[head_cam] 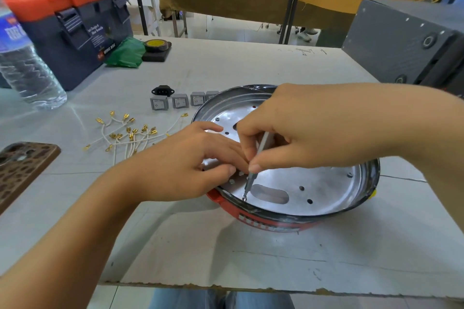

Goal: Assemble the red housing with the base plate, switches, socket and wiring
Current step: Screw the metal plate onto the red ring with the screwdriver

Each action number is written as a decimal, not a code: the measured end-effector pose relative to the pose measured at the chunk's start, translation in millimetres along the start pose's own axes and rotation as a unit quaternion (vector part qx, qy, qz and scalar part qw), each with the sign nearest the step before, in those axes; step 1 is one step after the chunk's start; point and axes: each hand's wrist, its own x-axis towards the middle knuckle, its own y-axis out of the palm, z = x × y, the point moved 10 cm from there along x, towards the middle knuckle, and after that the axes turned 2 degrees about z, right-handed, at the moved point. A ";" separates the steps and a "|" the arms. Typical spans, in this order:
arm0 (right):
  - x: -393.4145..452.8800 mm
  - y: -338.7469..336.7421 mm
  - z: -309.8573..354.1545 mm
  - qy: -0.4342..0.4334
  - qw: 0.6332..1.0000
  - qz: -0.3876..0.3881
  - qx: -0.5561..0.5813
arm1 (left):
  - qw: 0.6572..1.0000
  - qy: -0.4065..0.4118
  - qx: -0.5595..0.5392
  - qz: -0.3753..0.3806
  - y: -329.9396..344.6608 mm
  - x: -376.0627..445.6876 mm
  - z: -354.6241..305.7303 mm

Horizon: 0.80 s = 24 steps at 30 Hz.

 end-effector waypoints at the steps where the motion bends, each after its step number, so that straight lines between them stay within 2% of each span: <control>1: -0.6 1.0 1.7 -0.009 1.000 0.012 0.017 | 1.000 -0.004 -0.008 -0.004 -1.1 -0.1 -0.4; 8: 2.5 -0.5 3.3 -0.014 0.999 0.019 0.046 | 1.000 -0.018 -0.019 -0.011 -2.2 -0.7 0.1; 16: 8.7 -1.5 8.6 0.002 0.999 0.000 -0.039 | 1.000 -0.018 0.010 -0.007 -0.8 -0.4 2.3; 21: 3.9 3.8 9.9 -0.002 0.998 0.056 0.020 | 1.000 -0.010 -0.017 -0.004 -2.5 0.1 -1.6; 24: 4.1 -0.8 6.7 -0.002 0.998 0.037 0.047 | 1.000 -0.010 -0.011 0.006 -1.0 0.4 -1.1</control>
